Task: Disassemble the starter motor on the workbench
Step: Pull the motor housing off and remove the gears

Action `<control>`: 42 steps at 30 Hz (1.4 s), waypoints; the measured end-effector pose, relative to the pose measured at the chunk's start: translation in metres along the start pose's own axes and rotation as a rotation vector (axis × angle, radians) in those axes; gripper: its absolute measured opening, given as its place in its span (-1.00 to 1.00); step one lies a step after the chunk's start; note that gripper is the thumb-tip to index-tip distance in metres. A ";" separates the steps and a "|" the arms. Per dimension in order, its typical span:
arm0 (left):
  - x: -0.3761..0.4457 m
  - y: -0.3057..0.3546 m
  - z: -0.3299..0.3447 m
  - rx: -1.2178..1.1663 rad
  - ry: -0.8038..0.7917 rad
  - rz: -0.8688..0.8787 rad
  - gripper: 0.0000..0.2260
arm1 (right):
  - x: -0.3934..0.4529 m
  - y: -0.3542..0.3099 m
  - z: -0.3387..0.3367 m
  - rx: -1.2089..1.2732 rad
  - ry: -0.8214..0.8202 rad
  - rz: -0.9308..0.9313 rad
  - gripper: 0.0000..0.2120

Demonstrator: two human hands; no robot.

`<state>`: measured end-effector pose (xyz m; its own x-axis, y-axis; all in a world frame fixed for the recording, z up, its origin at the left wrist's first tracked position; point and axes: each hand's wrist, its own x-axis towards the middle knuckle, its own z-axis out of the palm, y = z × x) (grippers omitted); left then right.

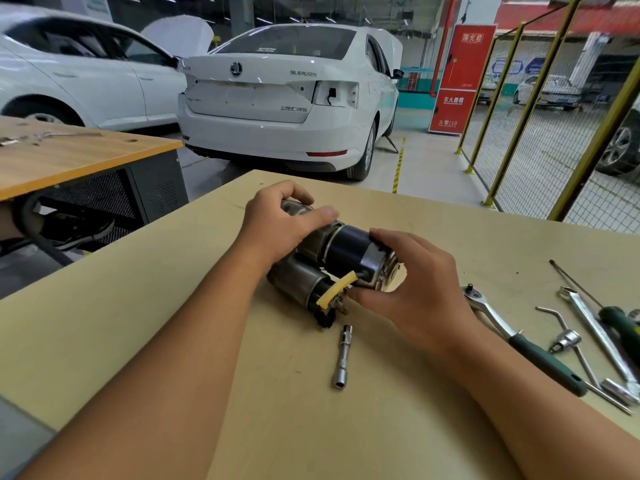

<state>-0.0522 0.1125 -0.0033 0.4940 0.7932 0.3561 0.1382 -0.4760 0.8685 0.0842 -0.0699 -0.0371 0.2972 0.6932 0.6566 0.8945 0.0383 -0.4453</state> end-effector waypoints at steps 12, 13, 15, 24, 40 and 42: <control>-0.004 0.023 -0.003 0.641 -0.120 0.219 -0.28 | 0.000 -0.003 -0.003 0.024 -0.110 0.020 -0.13; -0.003 0.023 -0.003 0.643 -0.112 0.226 -0.29 | -0.002 -0.005 -0.005 0.015 -0.138 0.051 -0.11; 0.000 0.022 -0.004 0.636 -0.104 0.233 -0.33 | -0.007 -0.010 -0.010 -0.105 -0.134 0.054 -0.16; 0.000 0.021 -0.009 0.609 -0.133 0.215 -0.74 | -0.034 -0.062 0.006 -0.424 -0.234 -0.031 -0.68; 0.000 0.024 -0.016 0.598 -0.231 0.247 -0.68 | -0.032 -0.063 0.015 -0.380 -0.269 0.036 -0.76; 0.001 0.029 -0.025 0.621 -0.403 0.228 -0.44 | -0.031 -0.063 0.017 -0.359 -0.263 0.038 -0.81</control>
<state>-0.0689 0.1091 0.0304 0.8256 0.5073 0.2469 0.3926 -0.8309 0.3943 0.0126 -0.0819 -0.0400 0.2789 0.8504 0.4461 0.9575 -0.2110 -0.1966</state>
